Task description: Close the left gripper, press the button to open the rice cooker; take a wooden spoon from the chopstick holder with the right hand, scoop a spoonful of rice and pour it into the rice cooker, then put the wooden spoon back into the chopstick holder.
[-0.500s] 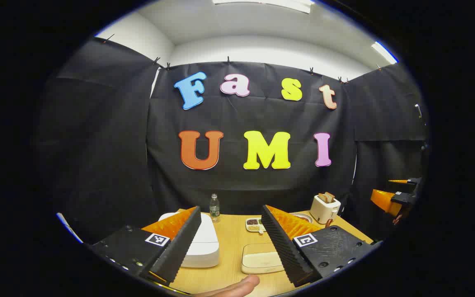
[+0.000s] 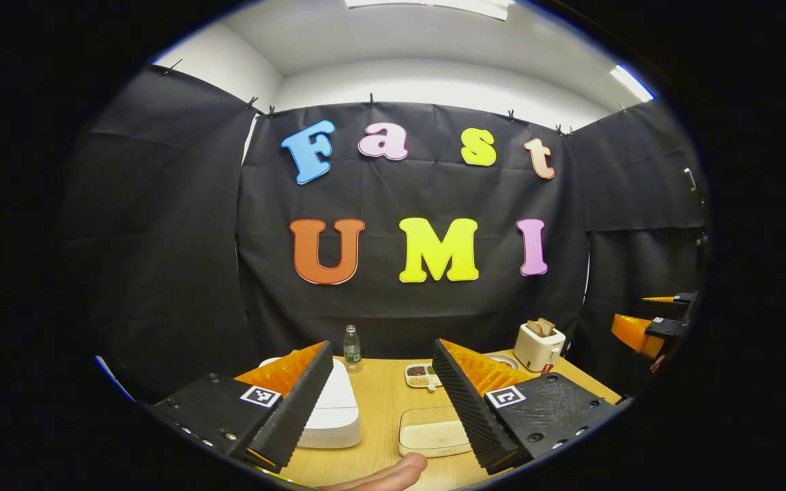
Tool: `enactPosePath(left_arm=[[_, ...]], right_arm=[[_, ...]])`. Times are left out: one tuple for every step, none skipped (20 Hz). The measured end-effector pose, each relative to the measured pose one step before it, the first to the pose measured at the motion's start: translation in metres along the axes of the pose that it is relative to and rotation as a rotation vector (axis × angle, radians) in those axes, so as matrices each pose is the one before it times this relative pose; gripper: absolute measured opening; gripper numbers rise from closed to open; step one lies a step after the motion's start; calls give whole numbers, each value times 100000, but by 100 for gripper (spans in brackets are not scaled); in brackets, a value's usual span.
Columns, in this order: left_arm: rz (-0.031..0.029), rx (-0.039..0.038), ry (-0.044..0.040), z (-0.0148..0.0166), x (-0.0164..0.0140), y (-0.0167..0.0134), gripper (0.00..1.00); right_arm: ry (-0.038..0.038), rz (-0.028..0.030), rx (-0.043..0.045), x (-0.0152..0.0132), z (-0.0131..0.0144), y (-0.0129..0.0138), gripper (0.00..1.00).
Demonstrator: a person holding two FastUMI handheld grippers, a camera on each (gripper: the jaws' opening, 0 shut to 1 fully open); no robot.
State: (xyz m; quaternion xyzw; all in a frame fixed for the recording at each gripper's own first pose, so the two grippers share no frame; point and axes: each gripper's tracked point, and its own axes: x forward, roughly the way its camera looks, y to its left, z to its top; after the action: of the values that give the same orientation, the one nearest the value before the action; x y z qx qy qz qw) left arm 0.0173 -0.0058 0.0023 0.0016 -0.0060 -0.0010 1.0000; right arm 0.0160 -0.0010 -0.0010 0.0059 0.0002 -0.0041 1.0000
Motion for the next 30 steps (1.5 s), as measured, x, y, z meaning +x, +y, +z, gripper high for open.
enactPosePath(left_arm=[[594,335,-72,-99,118,145,94],[589,386,-120,-30,55,172,94],[991,356,148,-191,-22,124,94],[1209,561,-325,67,120,374,94],[674,455,-827,45,123,198,94],[67,256,-256,-15,-34,-23,94],[517,-97,119,-220,134,91,94],[245,-520,626,-276,45,131,94],[662,-894,692,-164,62,235,94],[754,-1198,699,-139,157,311,94],[223,-1116,1082,-178,22,180,94],[318,-405,1642,-358,42,138,94],[415,-404,1476,-291,195,347,94],[127,-234,1585,-253,157,286,94],[907,-50,1605,-204,215,470,94],[1303,-83,777,-204,40,679,94],[595,-553,-14,127,232,477,94],[481,-783,203,-86,172,264,94],[77,-330,18,-33,199,337,93],[1672,192,-281,85,203,698,90],[476,207,96,-48,196,308,72],[1356,389,313,-91,167,403,66],[1795,269,65,26,390,686,64],[1955,-98,1344,-183,94,580,64],[1614,-238,1159,-392,381,545,57],[633,-469,1080,-272,448,299,48],[-1217,-1152,31,-93,406,-134,40],[-396,-714,563,-298,399,133,40],[133,-286,992,-245,413,282,40],[150,277,1429,-458,352,237,40]], right_arm=[[151,-165,-114,165,-90,-102,100],[635,-63,-98,186,-305,-95,100],[926,-120,103,140,-308,-88,100],[825,137,166,194,-277,5,100],[794,-26,27,147,-230,-24,100],[538,43,-46,139,-298,-42,100],[287,159,56,159,-120,47,100],[433,119,-10,151,-166,104,100],[516,63,99,194,-121,203,100],[333,362,242,114,-148,169,100],[293,629,58,54,-36,325,100],[164,396,-301,114,-121,301,100],[-20,53,-407,-13,-152,116,100],[-19,211,-362,-49,-61,174,100],[323,349,-304,-25,-166,212,100],[424,234,-188,-19,-243,249,100],[318,154,-169,21,-114,106,100],[102,206,-132,-55,-41,82,100],[170,-170,-119,-81,-68,32,100],[311,-149,-127,-30,-170,-31,100],[401,-72,18,-58,-76,27,100],[386,-153,31,72,-225,-72,100],[299,-244,8,-33,-85,15,100],[280,-227,72,64,-144,4,100],[282,-403,110,102,-119,-26,100],[219,-423,134,-13,-27,-18,100],[419,-390,-65,31,-64,1,100],[218,-434,-103,232,-84,-12,100],[-1,-151,52,-46,30,24,100],[-26,-171,-28,53,-26,131,100]])
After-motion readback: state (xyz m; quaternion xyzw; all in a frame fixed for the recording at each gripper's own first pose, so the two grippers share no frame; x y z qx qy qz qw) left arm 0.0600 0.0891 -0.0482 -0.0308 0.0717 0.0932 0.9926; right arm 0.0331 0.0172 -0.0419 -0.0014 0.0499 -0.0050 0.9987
